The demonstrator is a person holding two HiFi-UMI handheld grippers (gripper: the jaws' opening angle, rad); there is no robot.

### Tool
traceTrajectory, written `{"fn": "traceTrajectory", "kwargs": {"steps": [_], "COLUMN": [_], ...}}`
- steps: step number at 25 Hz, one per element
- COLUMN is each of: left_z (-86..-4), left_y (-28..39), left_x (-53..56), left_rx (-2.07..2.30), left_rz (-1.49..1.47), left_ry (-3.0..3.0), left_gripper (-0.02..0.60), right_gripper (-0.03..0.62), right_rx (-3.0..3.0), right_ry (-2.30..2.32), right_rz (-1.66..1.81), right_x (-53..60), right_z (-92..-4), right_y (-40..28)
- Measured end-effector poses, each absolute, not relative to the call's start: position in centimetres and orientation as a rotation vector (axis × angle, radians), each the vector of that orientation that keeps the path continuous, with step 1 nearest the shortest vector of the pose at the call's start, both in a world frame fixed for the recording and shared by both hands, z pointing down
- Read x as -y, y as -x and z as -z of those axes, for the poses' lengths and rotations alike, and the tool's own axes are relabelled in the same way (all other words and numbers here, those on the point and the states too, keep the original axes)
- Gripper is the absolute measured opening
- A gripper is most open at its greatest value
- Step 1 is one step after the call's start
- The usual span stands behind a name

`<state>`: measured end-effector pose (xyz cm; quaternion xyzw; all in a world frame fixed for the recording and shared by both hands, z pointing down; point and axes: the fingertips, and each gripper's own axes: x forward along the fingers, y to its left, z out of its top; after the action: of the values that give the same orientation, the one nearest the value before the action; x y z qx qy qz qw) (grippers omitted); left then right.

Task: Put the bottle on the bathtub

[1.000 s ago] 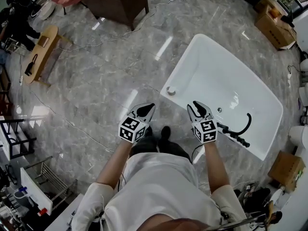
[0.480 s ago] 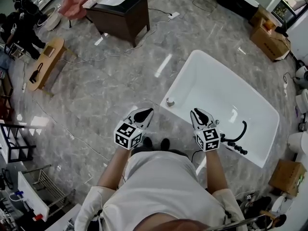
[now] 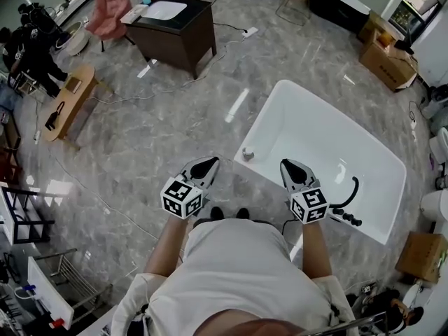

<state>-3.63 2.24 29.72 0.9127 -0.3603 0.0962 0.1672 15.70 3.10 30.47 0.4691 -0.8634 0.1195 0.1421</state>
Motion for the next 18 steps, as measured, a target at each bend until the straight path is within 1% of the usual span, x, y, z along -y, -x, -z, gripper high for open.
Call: {"fn": "traceTrajectory", "kwargs": {"steps": [2, 10, 14, 18], "left_z": [-29.2, -29.5, -30.0, -30.2], "left_y": [4.1, 5.3, 5.5, 5.5], "left_x": [-2.0, -2.3, -2.7, -2.9], "left_rx": [1.032, 1.026, 1.015, 1.004], "left_rz": [-0.260, -0.239, -0.242, -0.238], "left_ry": [-2.603, -2.592, -2.591, -2.584], "left_gripper": [0.005, 0.005, 0.005, 0.005], "right_gripper": [0.043, 0.032, 0.032, 0.031], "right_rx": [2.494, 2.486, 2.539, 2.500], "right_ry": [-1.385, -1.365, -1.384, -1.372], "right_rz": [-0.387, -0.366, -0.435, -0.350], "right_x": [-3.0, -3.8, -4.2, -4.2], "right_z": [-30.3, -30.6, -30.2, -30.0], "right_y": [-16.0, -14.8, -14.3, -14.0]}}
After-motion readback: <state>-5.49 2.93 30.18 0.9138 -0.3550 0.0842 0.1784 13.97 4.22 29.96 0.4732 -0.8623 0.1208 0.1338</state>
